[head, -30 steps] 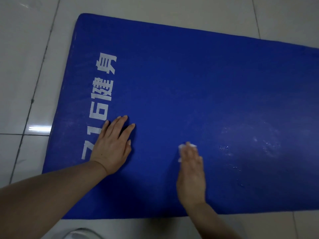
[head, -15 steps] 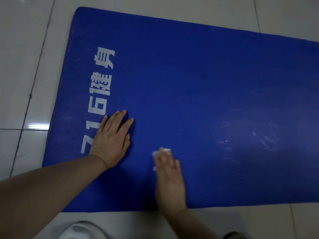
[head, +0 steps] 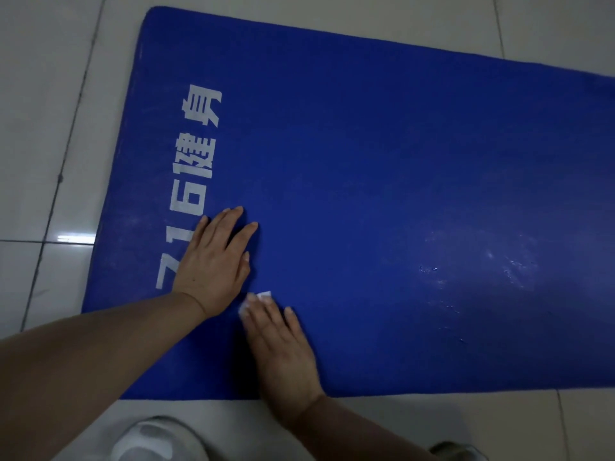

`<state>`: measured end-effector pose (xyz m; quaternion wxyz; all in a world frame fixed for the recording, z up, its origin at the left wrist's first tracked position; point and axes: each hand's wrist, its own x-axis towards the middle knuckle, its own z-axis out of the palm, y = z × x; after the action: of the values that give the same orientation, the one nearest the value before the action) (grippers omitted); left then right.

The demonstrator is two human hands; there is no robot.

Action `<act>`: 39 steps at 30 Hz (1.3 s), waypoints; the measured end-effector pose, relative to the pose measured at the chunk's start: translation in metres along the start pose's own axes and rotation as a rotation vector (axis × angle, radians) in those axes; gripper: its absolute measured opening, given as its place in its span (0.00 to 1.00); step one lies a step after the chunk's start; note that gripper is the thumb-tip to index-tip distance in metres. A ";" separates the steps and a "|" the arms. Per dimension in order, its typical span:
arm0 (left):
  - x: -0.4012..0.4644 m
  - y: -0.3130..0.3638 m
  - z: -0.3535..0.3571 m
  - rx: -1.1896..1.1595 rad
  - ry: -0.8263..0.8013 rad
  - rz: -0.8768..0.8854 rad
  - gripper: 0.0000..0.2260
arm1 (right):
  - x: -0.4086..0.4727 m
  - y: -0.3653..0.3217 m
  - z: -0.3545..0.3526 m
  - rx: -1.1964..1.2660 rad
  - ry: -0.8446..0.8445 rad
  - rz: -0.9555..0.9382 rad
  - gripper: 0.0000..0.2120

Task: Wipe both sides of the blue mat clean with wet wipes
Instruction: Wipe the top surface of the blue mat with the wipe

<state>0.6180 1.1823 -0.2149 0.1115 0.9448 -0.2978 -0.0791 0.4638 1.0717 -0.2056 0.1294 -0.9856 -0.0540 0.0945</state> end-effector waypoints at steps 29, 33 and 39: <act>-0.016 0.022 0.008 0.017 -0.055 0.030 0.23 | -0.069 0.097 -0.025 -0.335 -0.256 -0.722 0.24; -0.015 0.023 0.007 0.019 -0.059 0.027 0.23 | -0.043 0.077 -0.018 -0.378 -0.291 -0.821 0.24; -0.016 0.023 0.008 0.016 -0.065 0.017 0.24 | -0.096 0.160 -0.052 -0.387 -0.375 -0.704 0.39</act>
<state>0.5908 1.1717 -0.2155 0.0950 0.9400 -0.3101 -0.1063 0.3935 0.8923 -0.1821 -0.0451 -0.8791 -0.4254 0.2100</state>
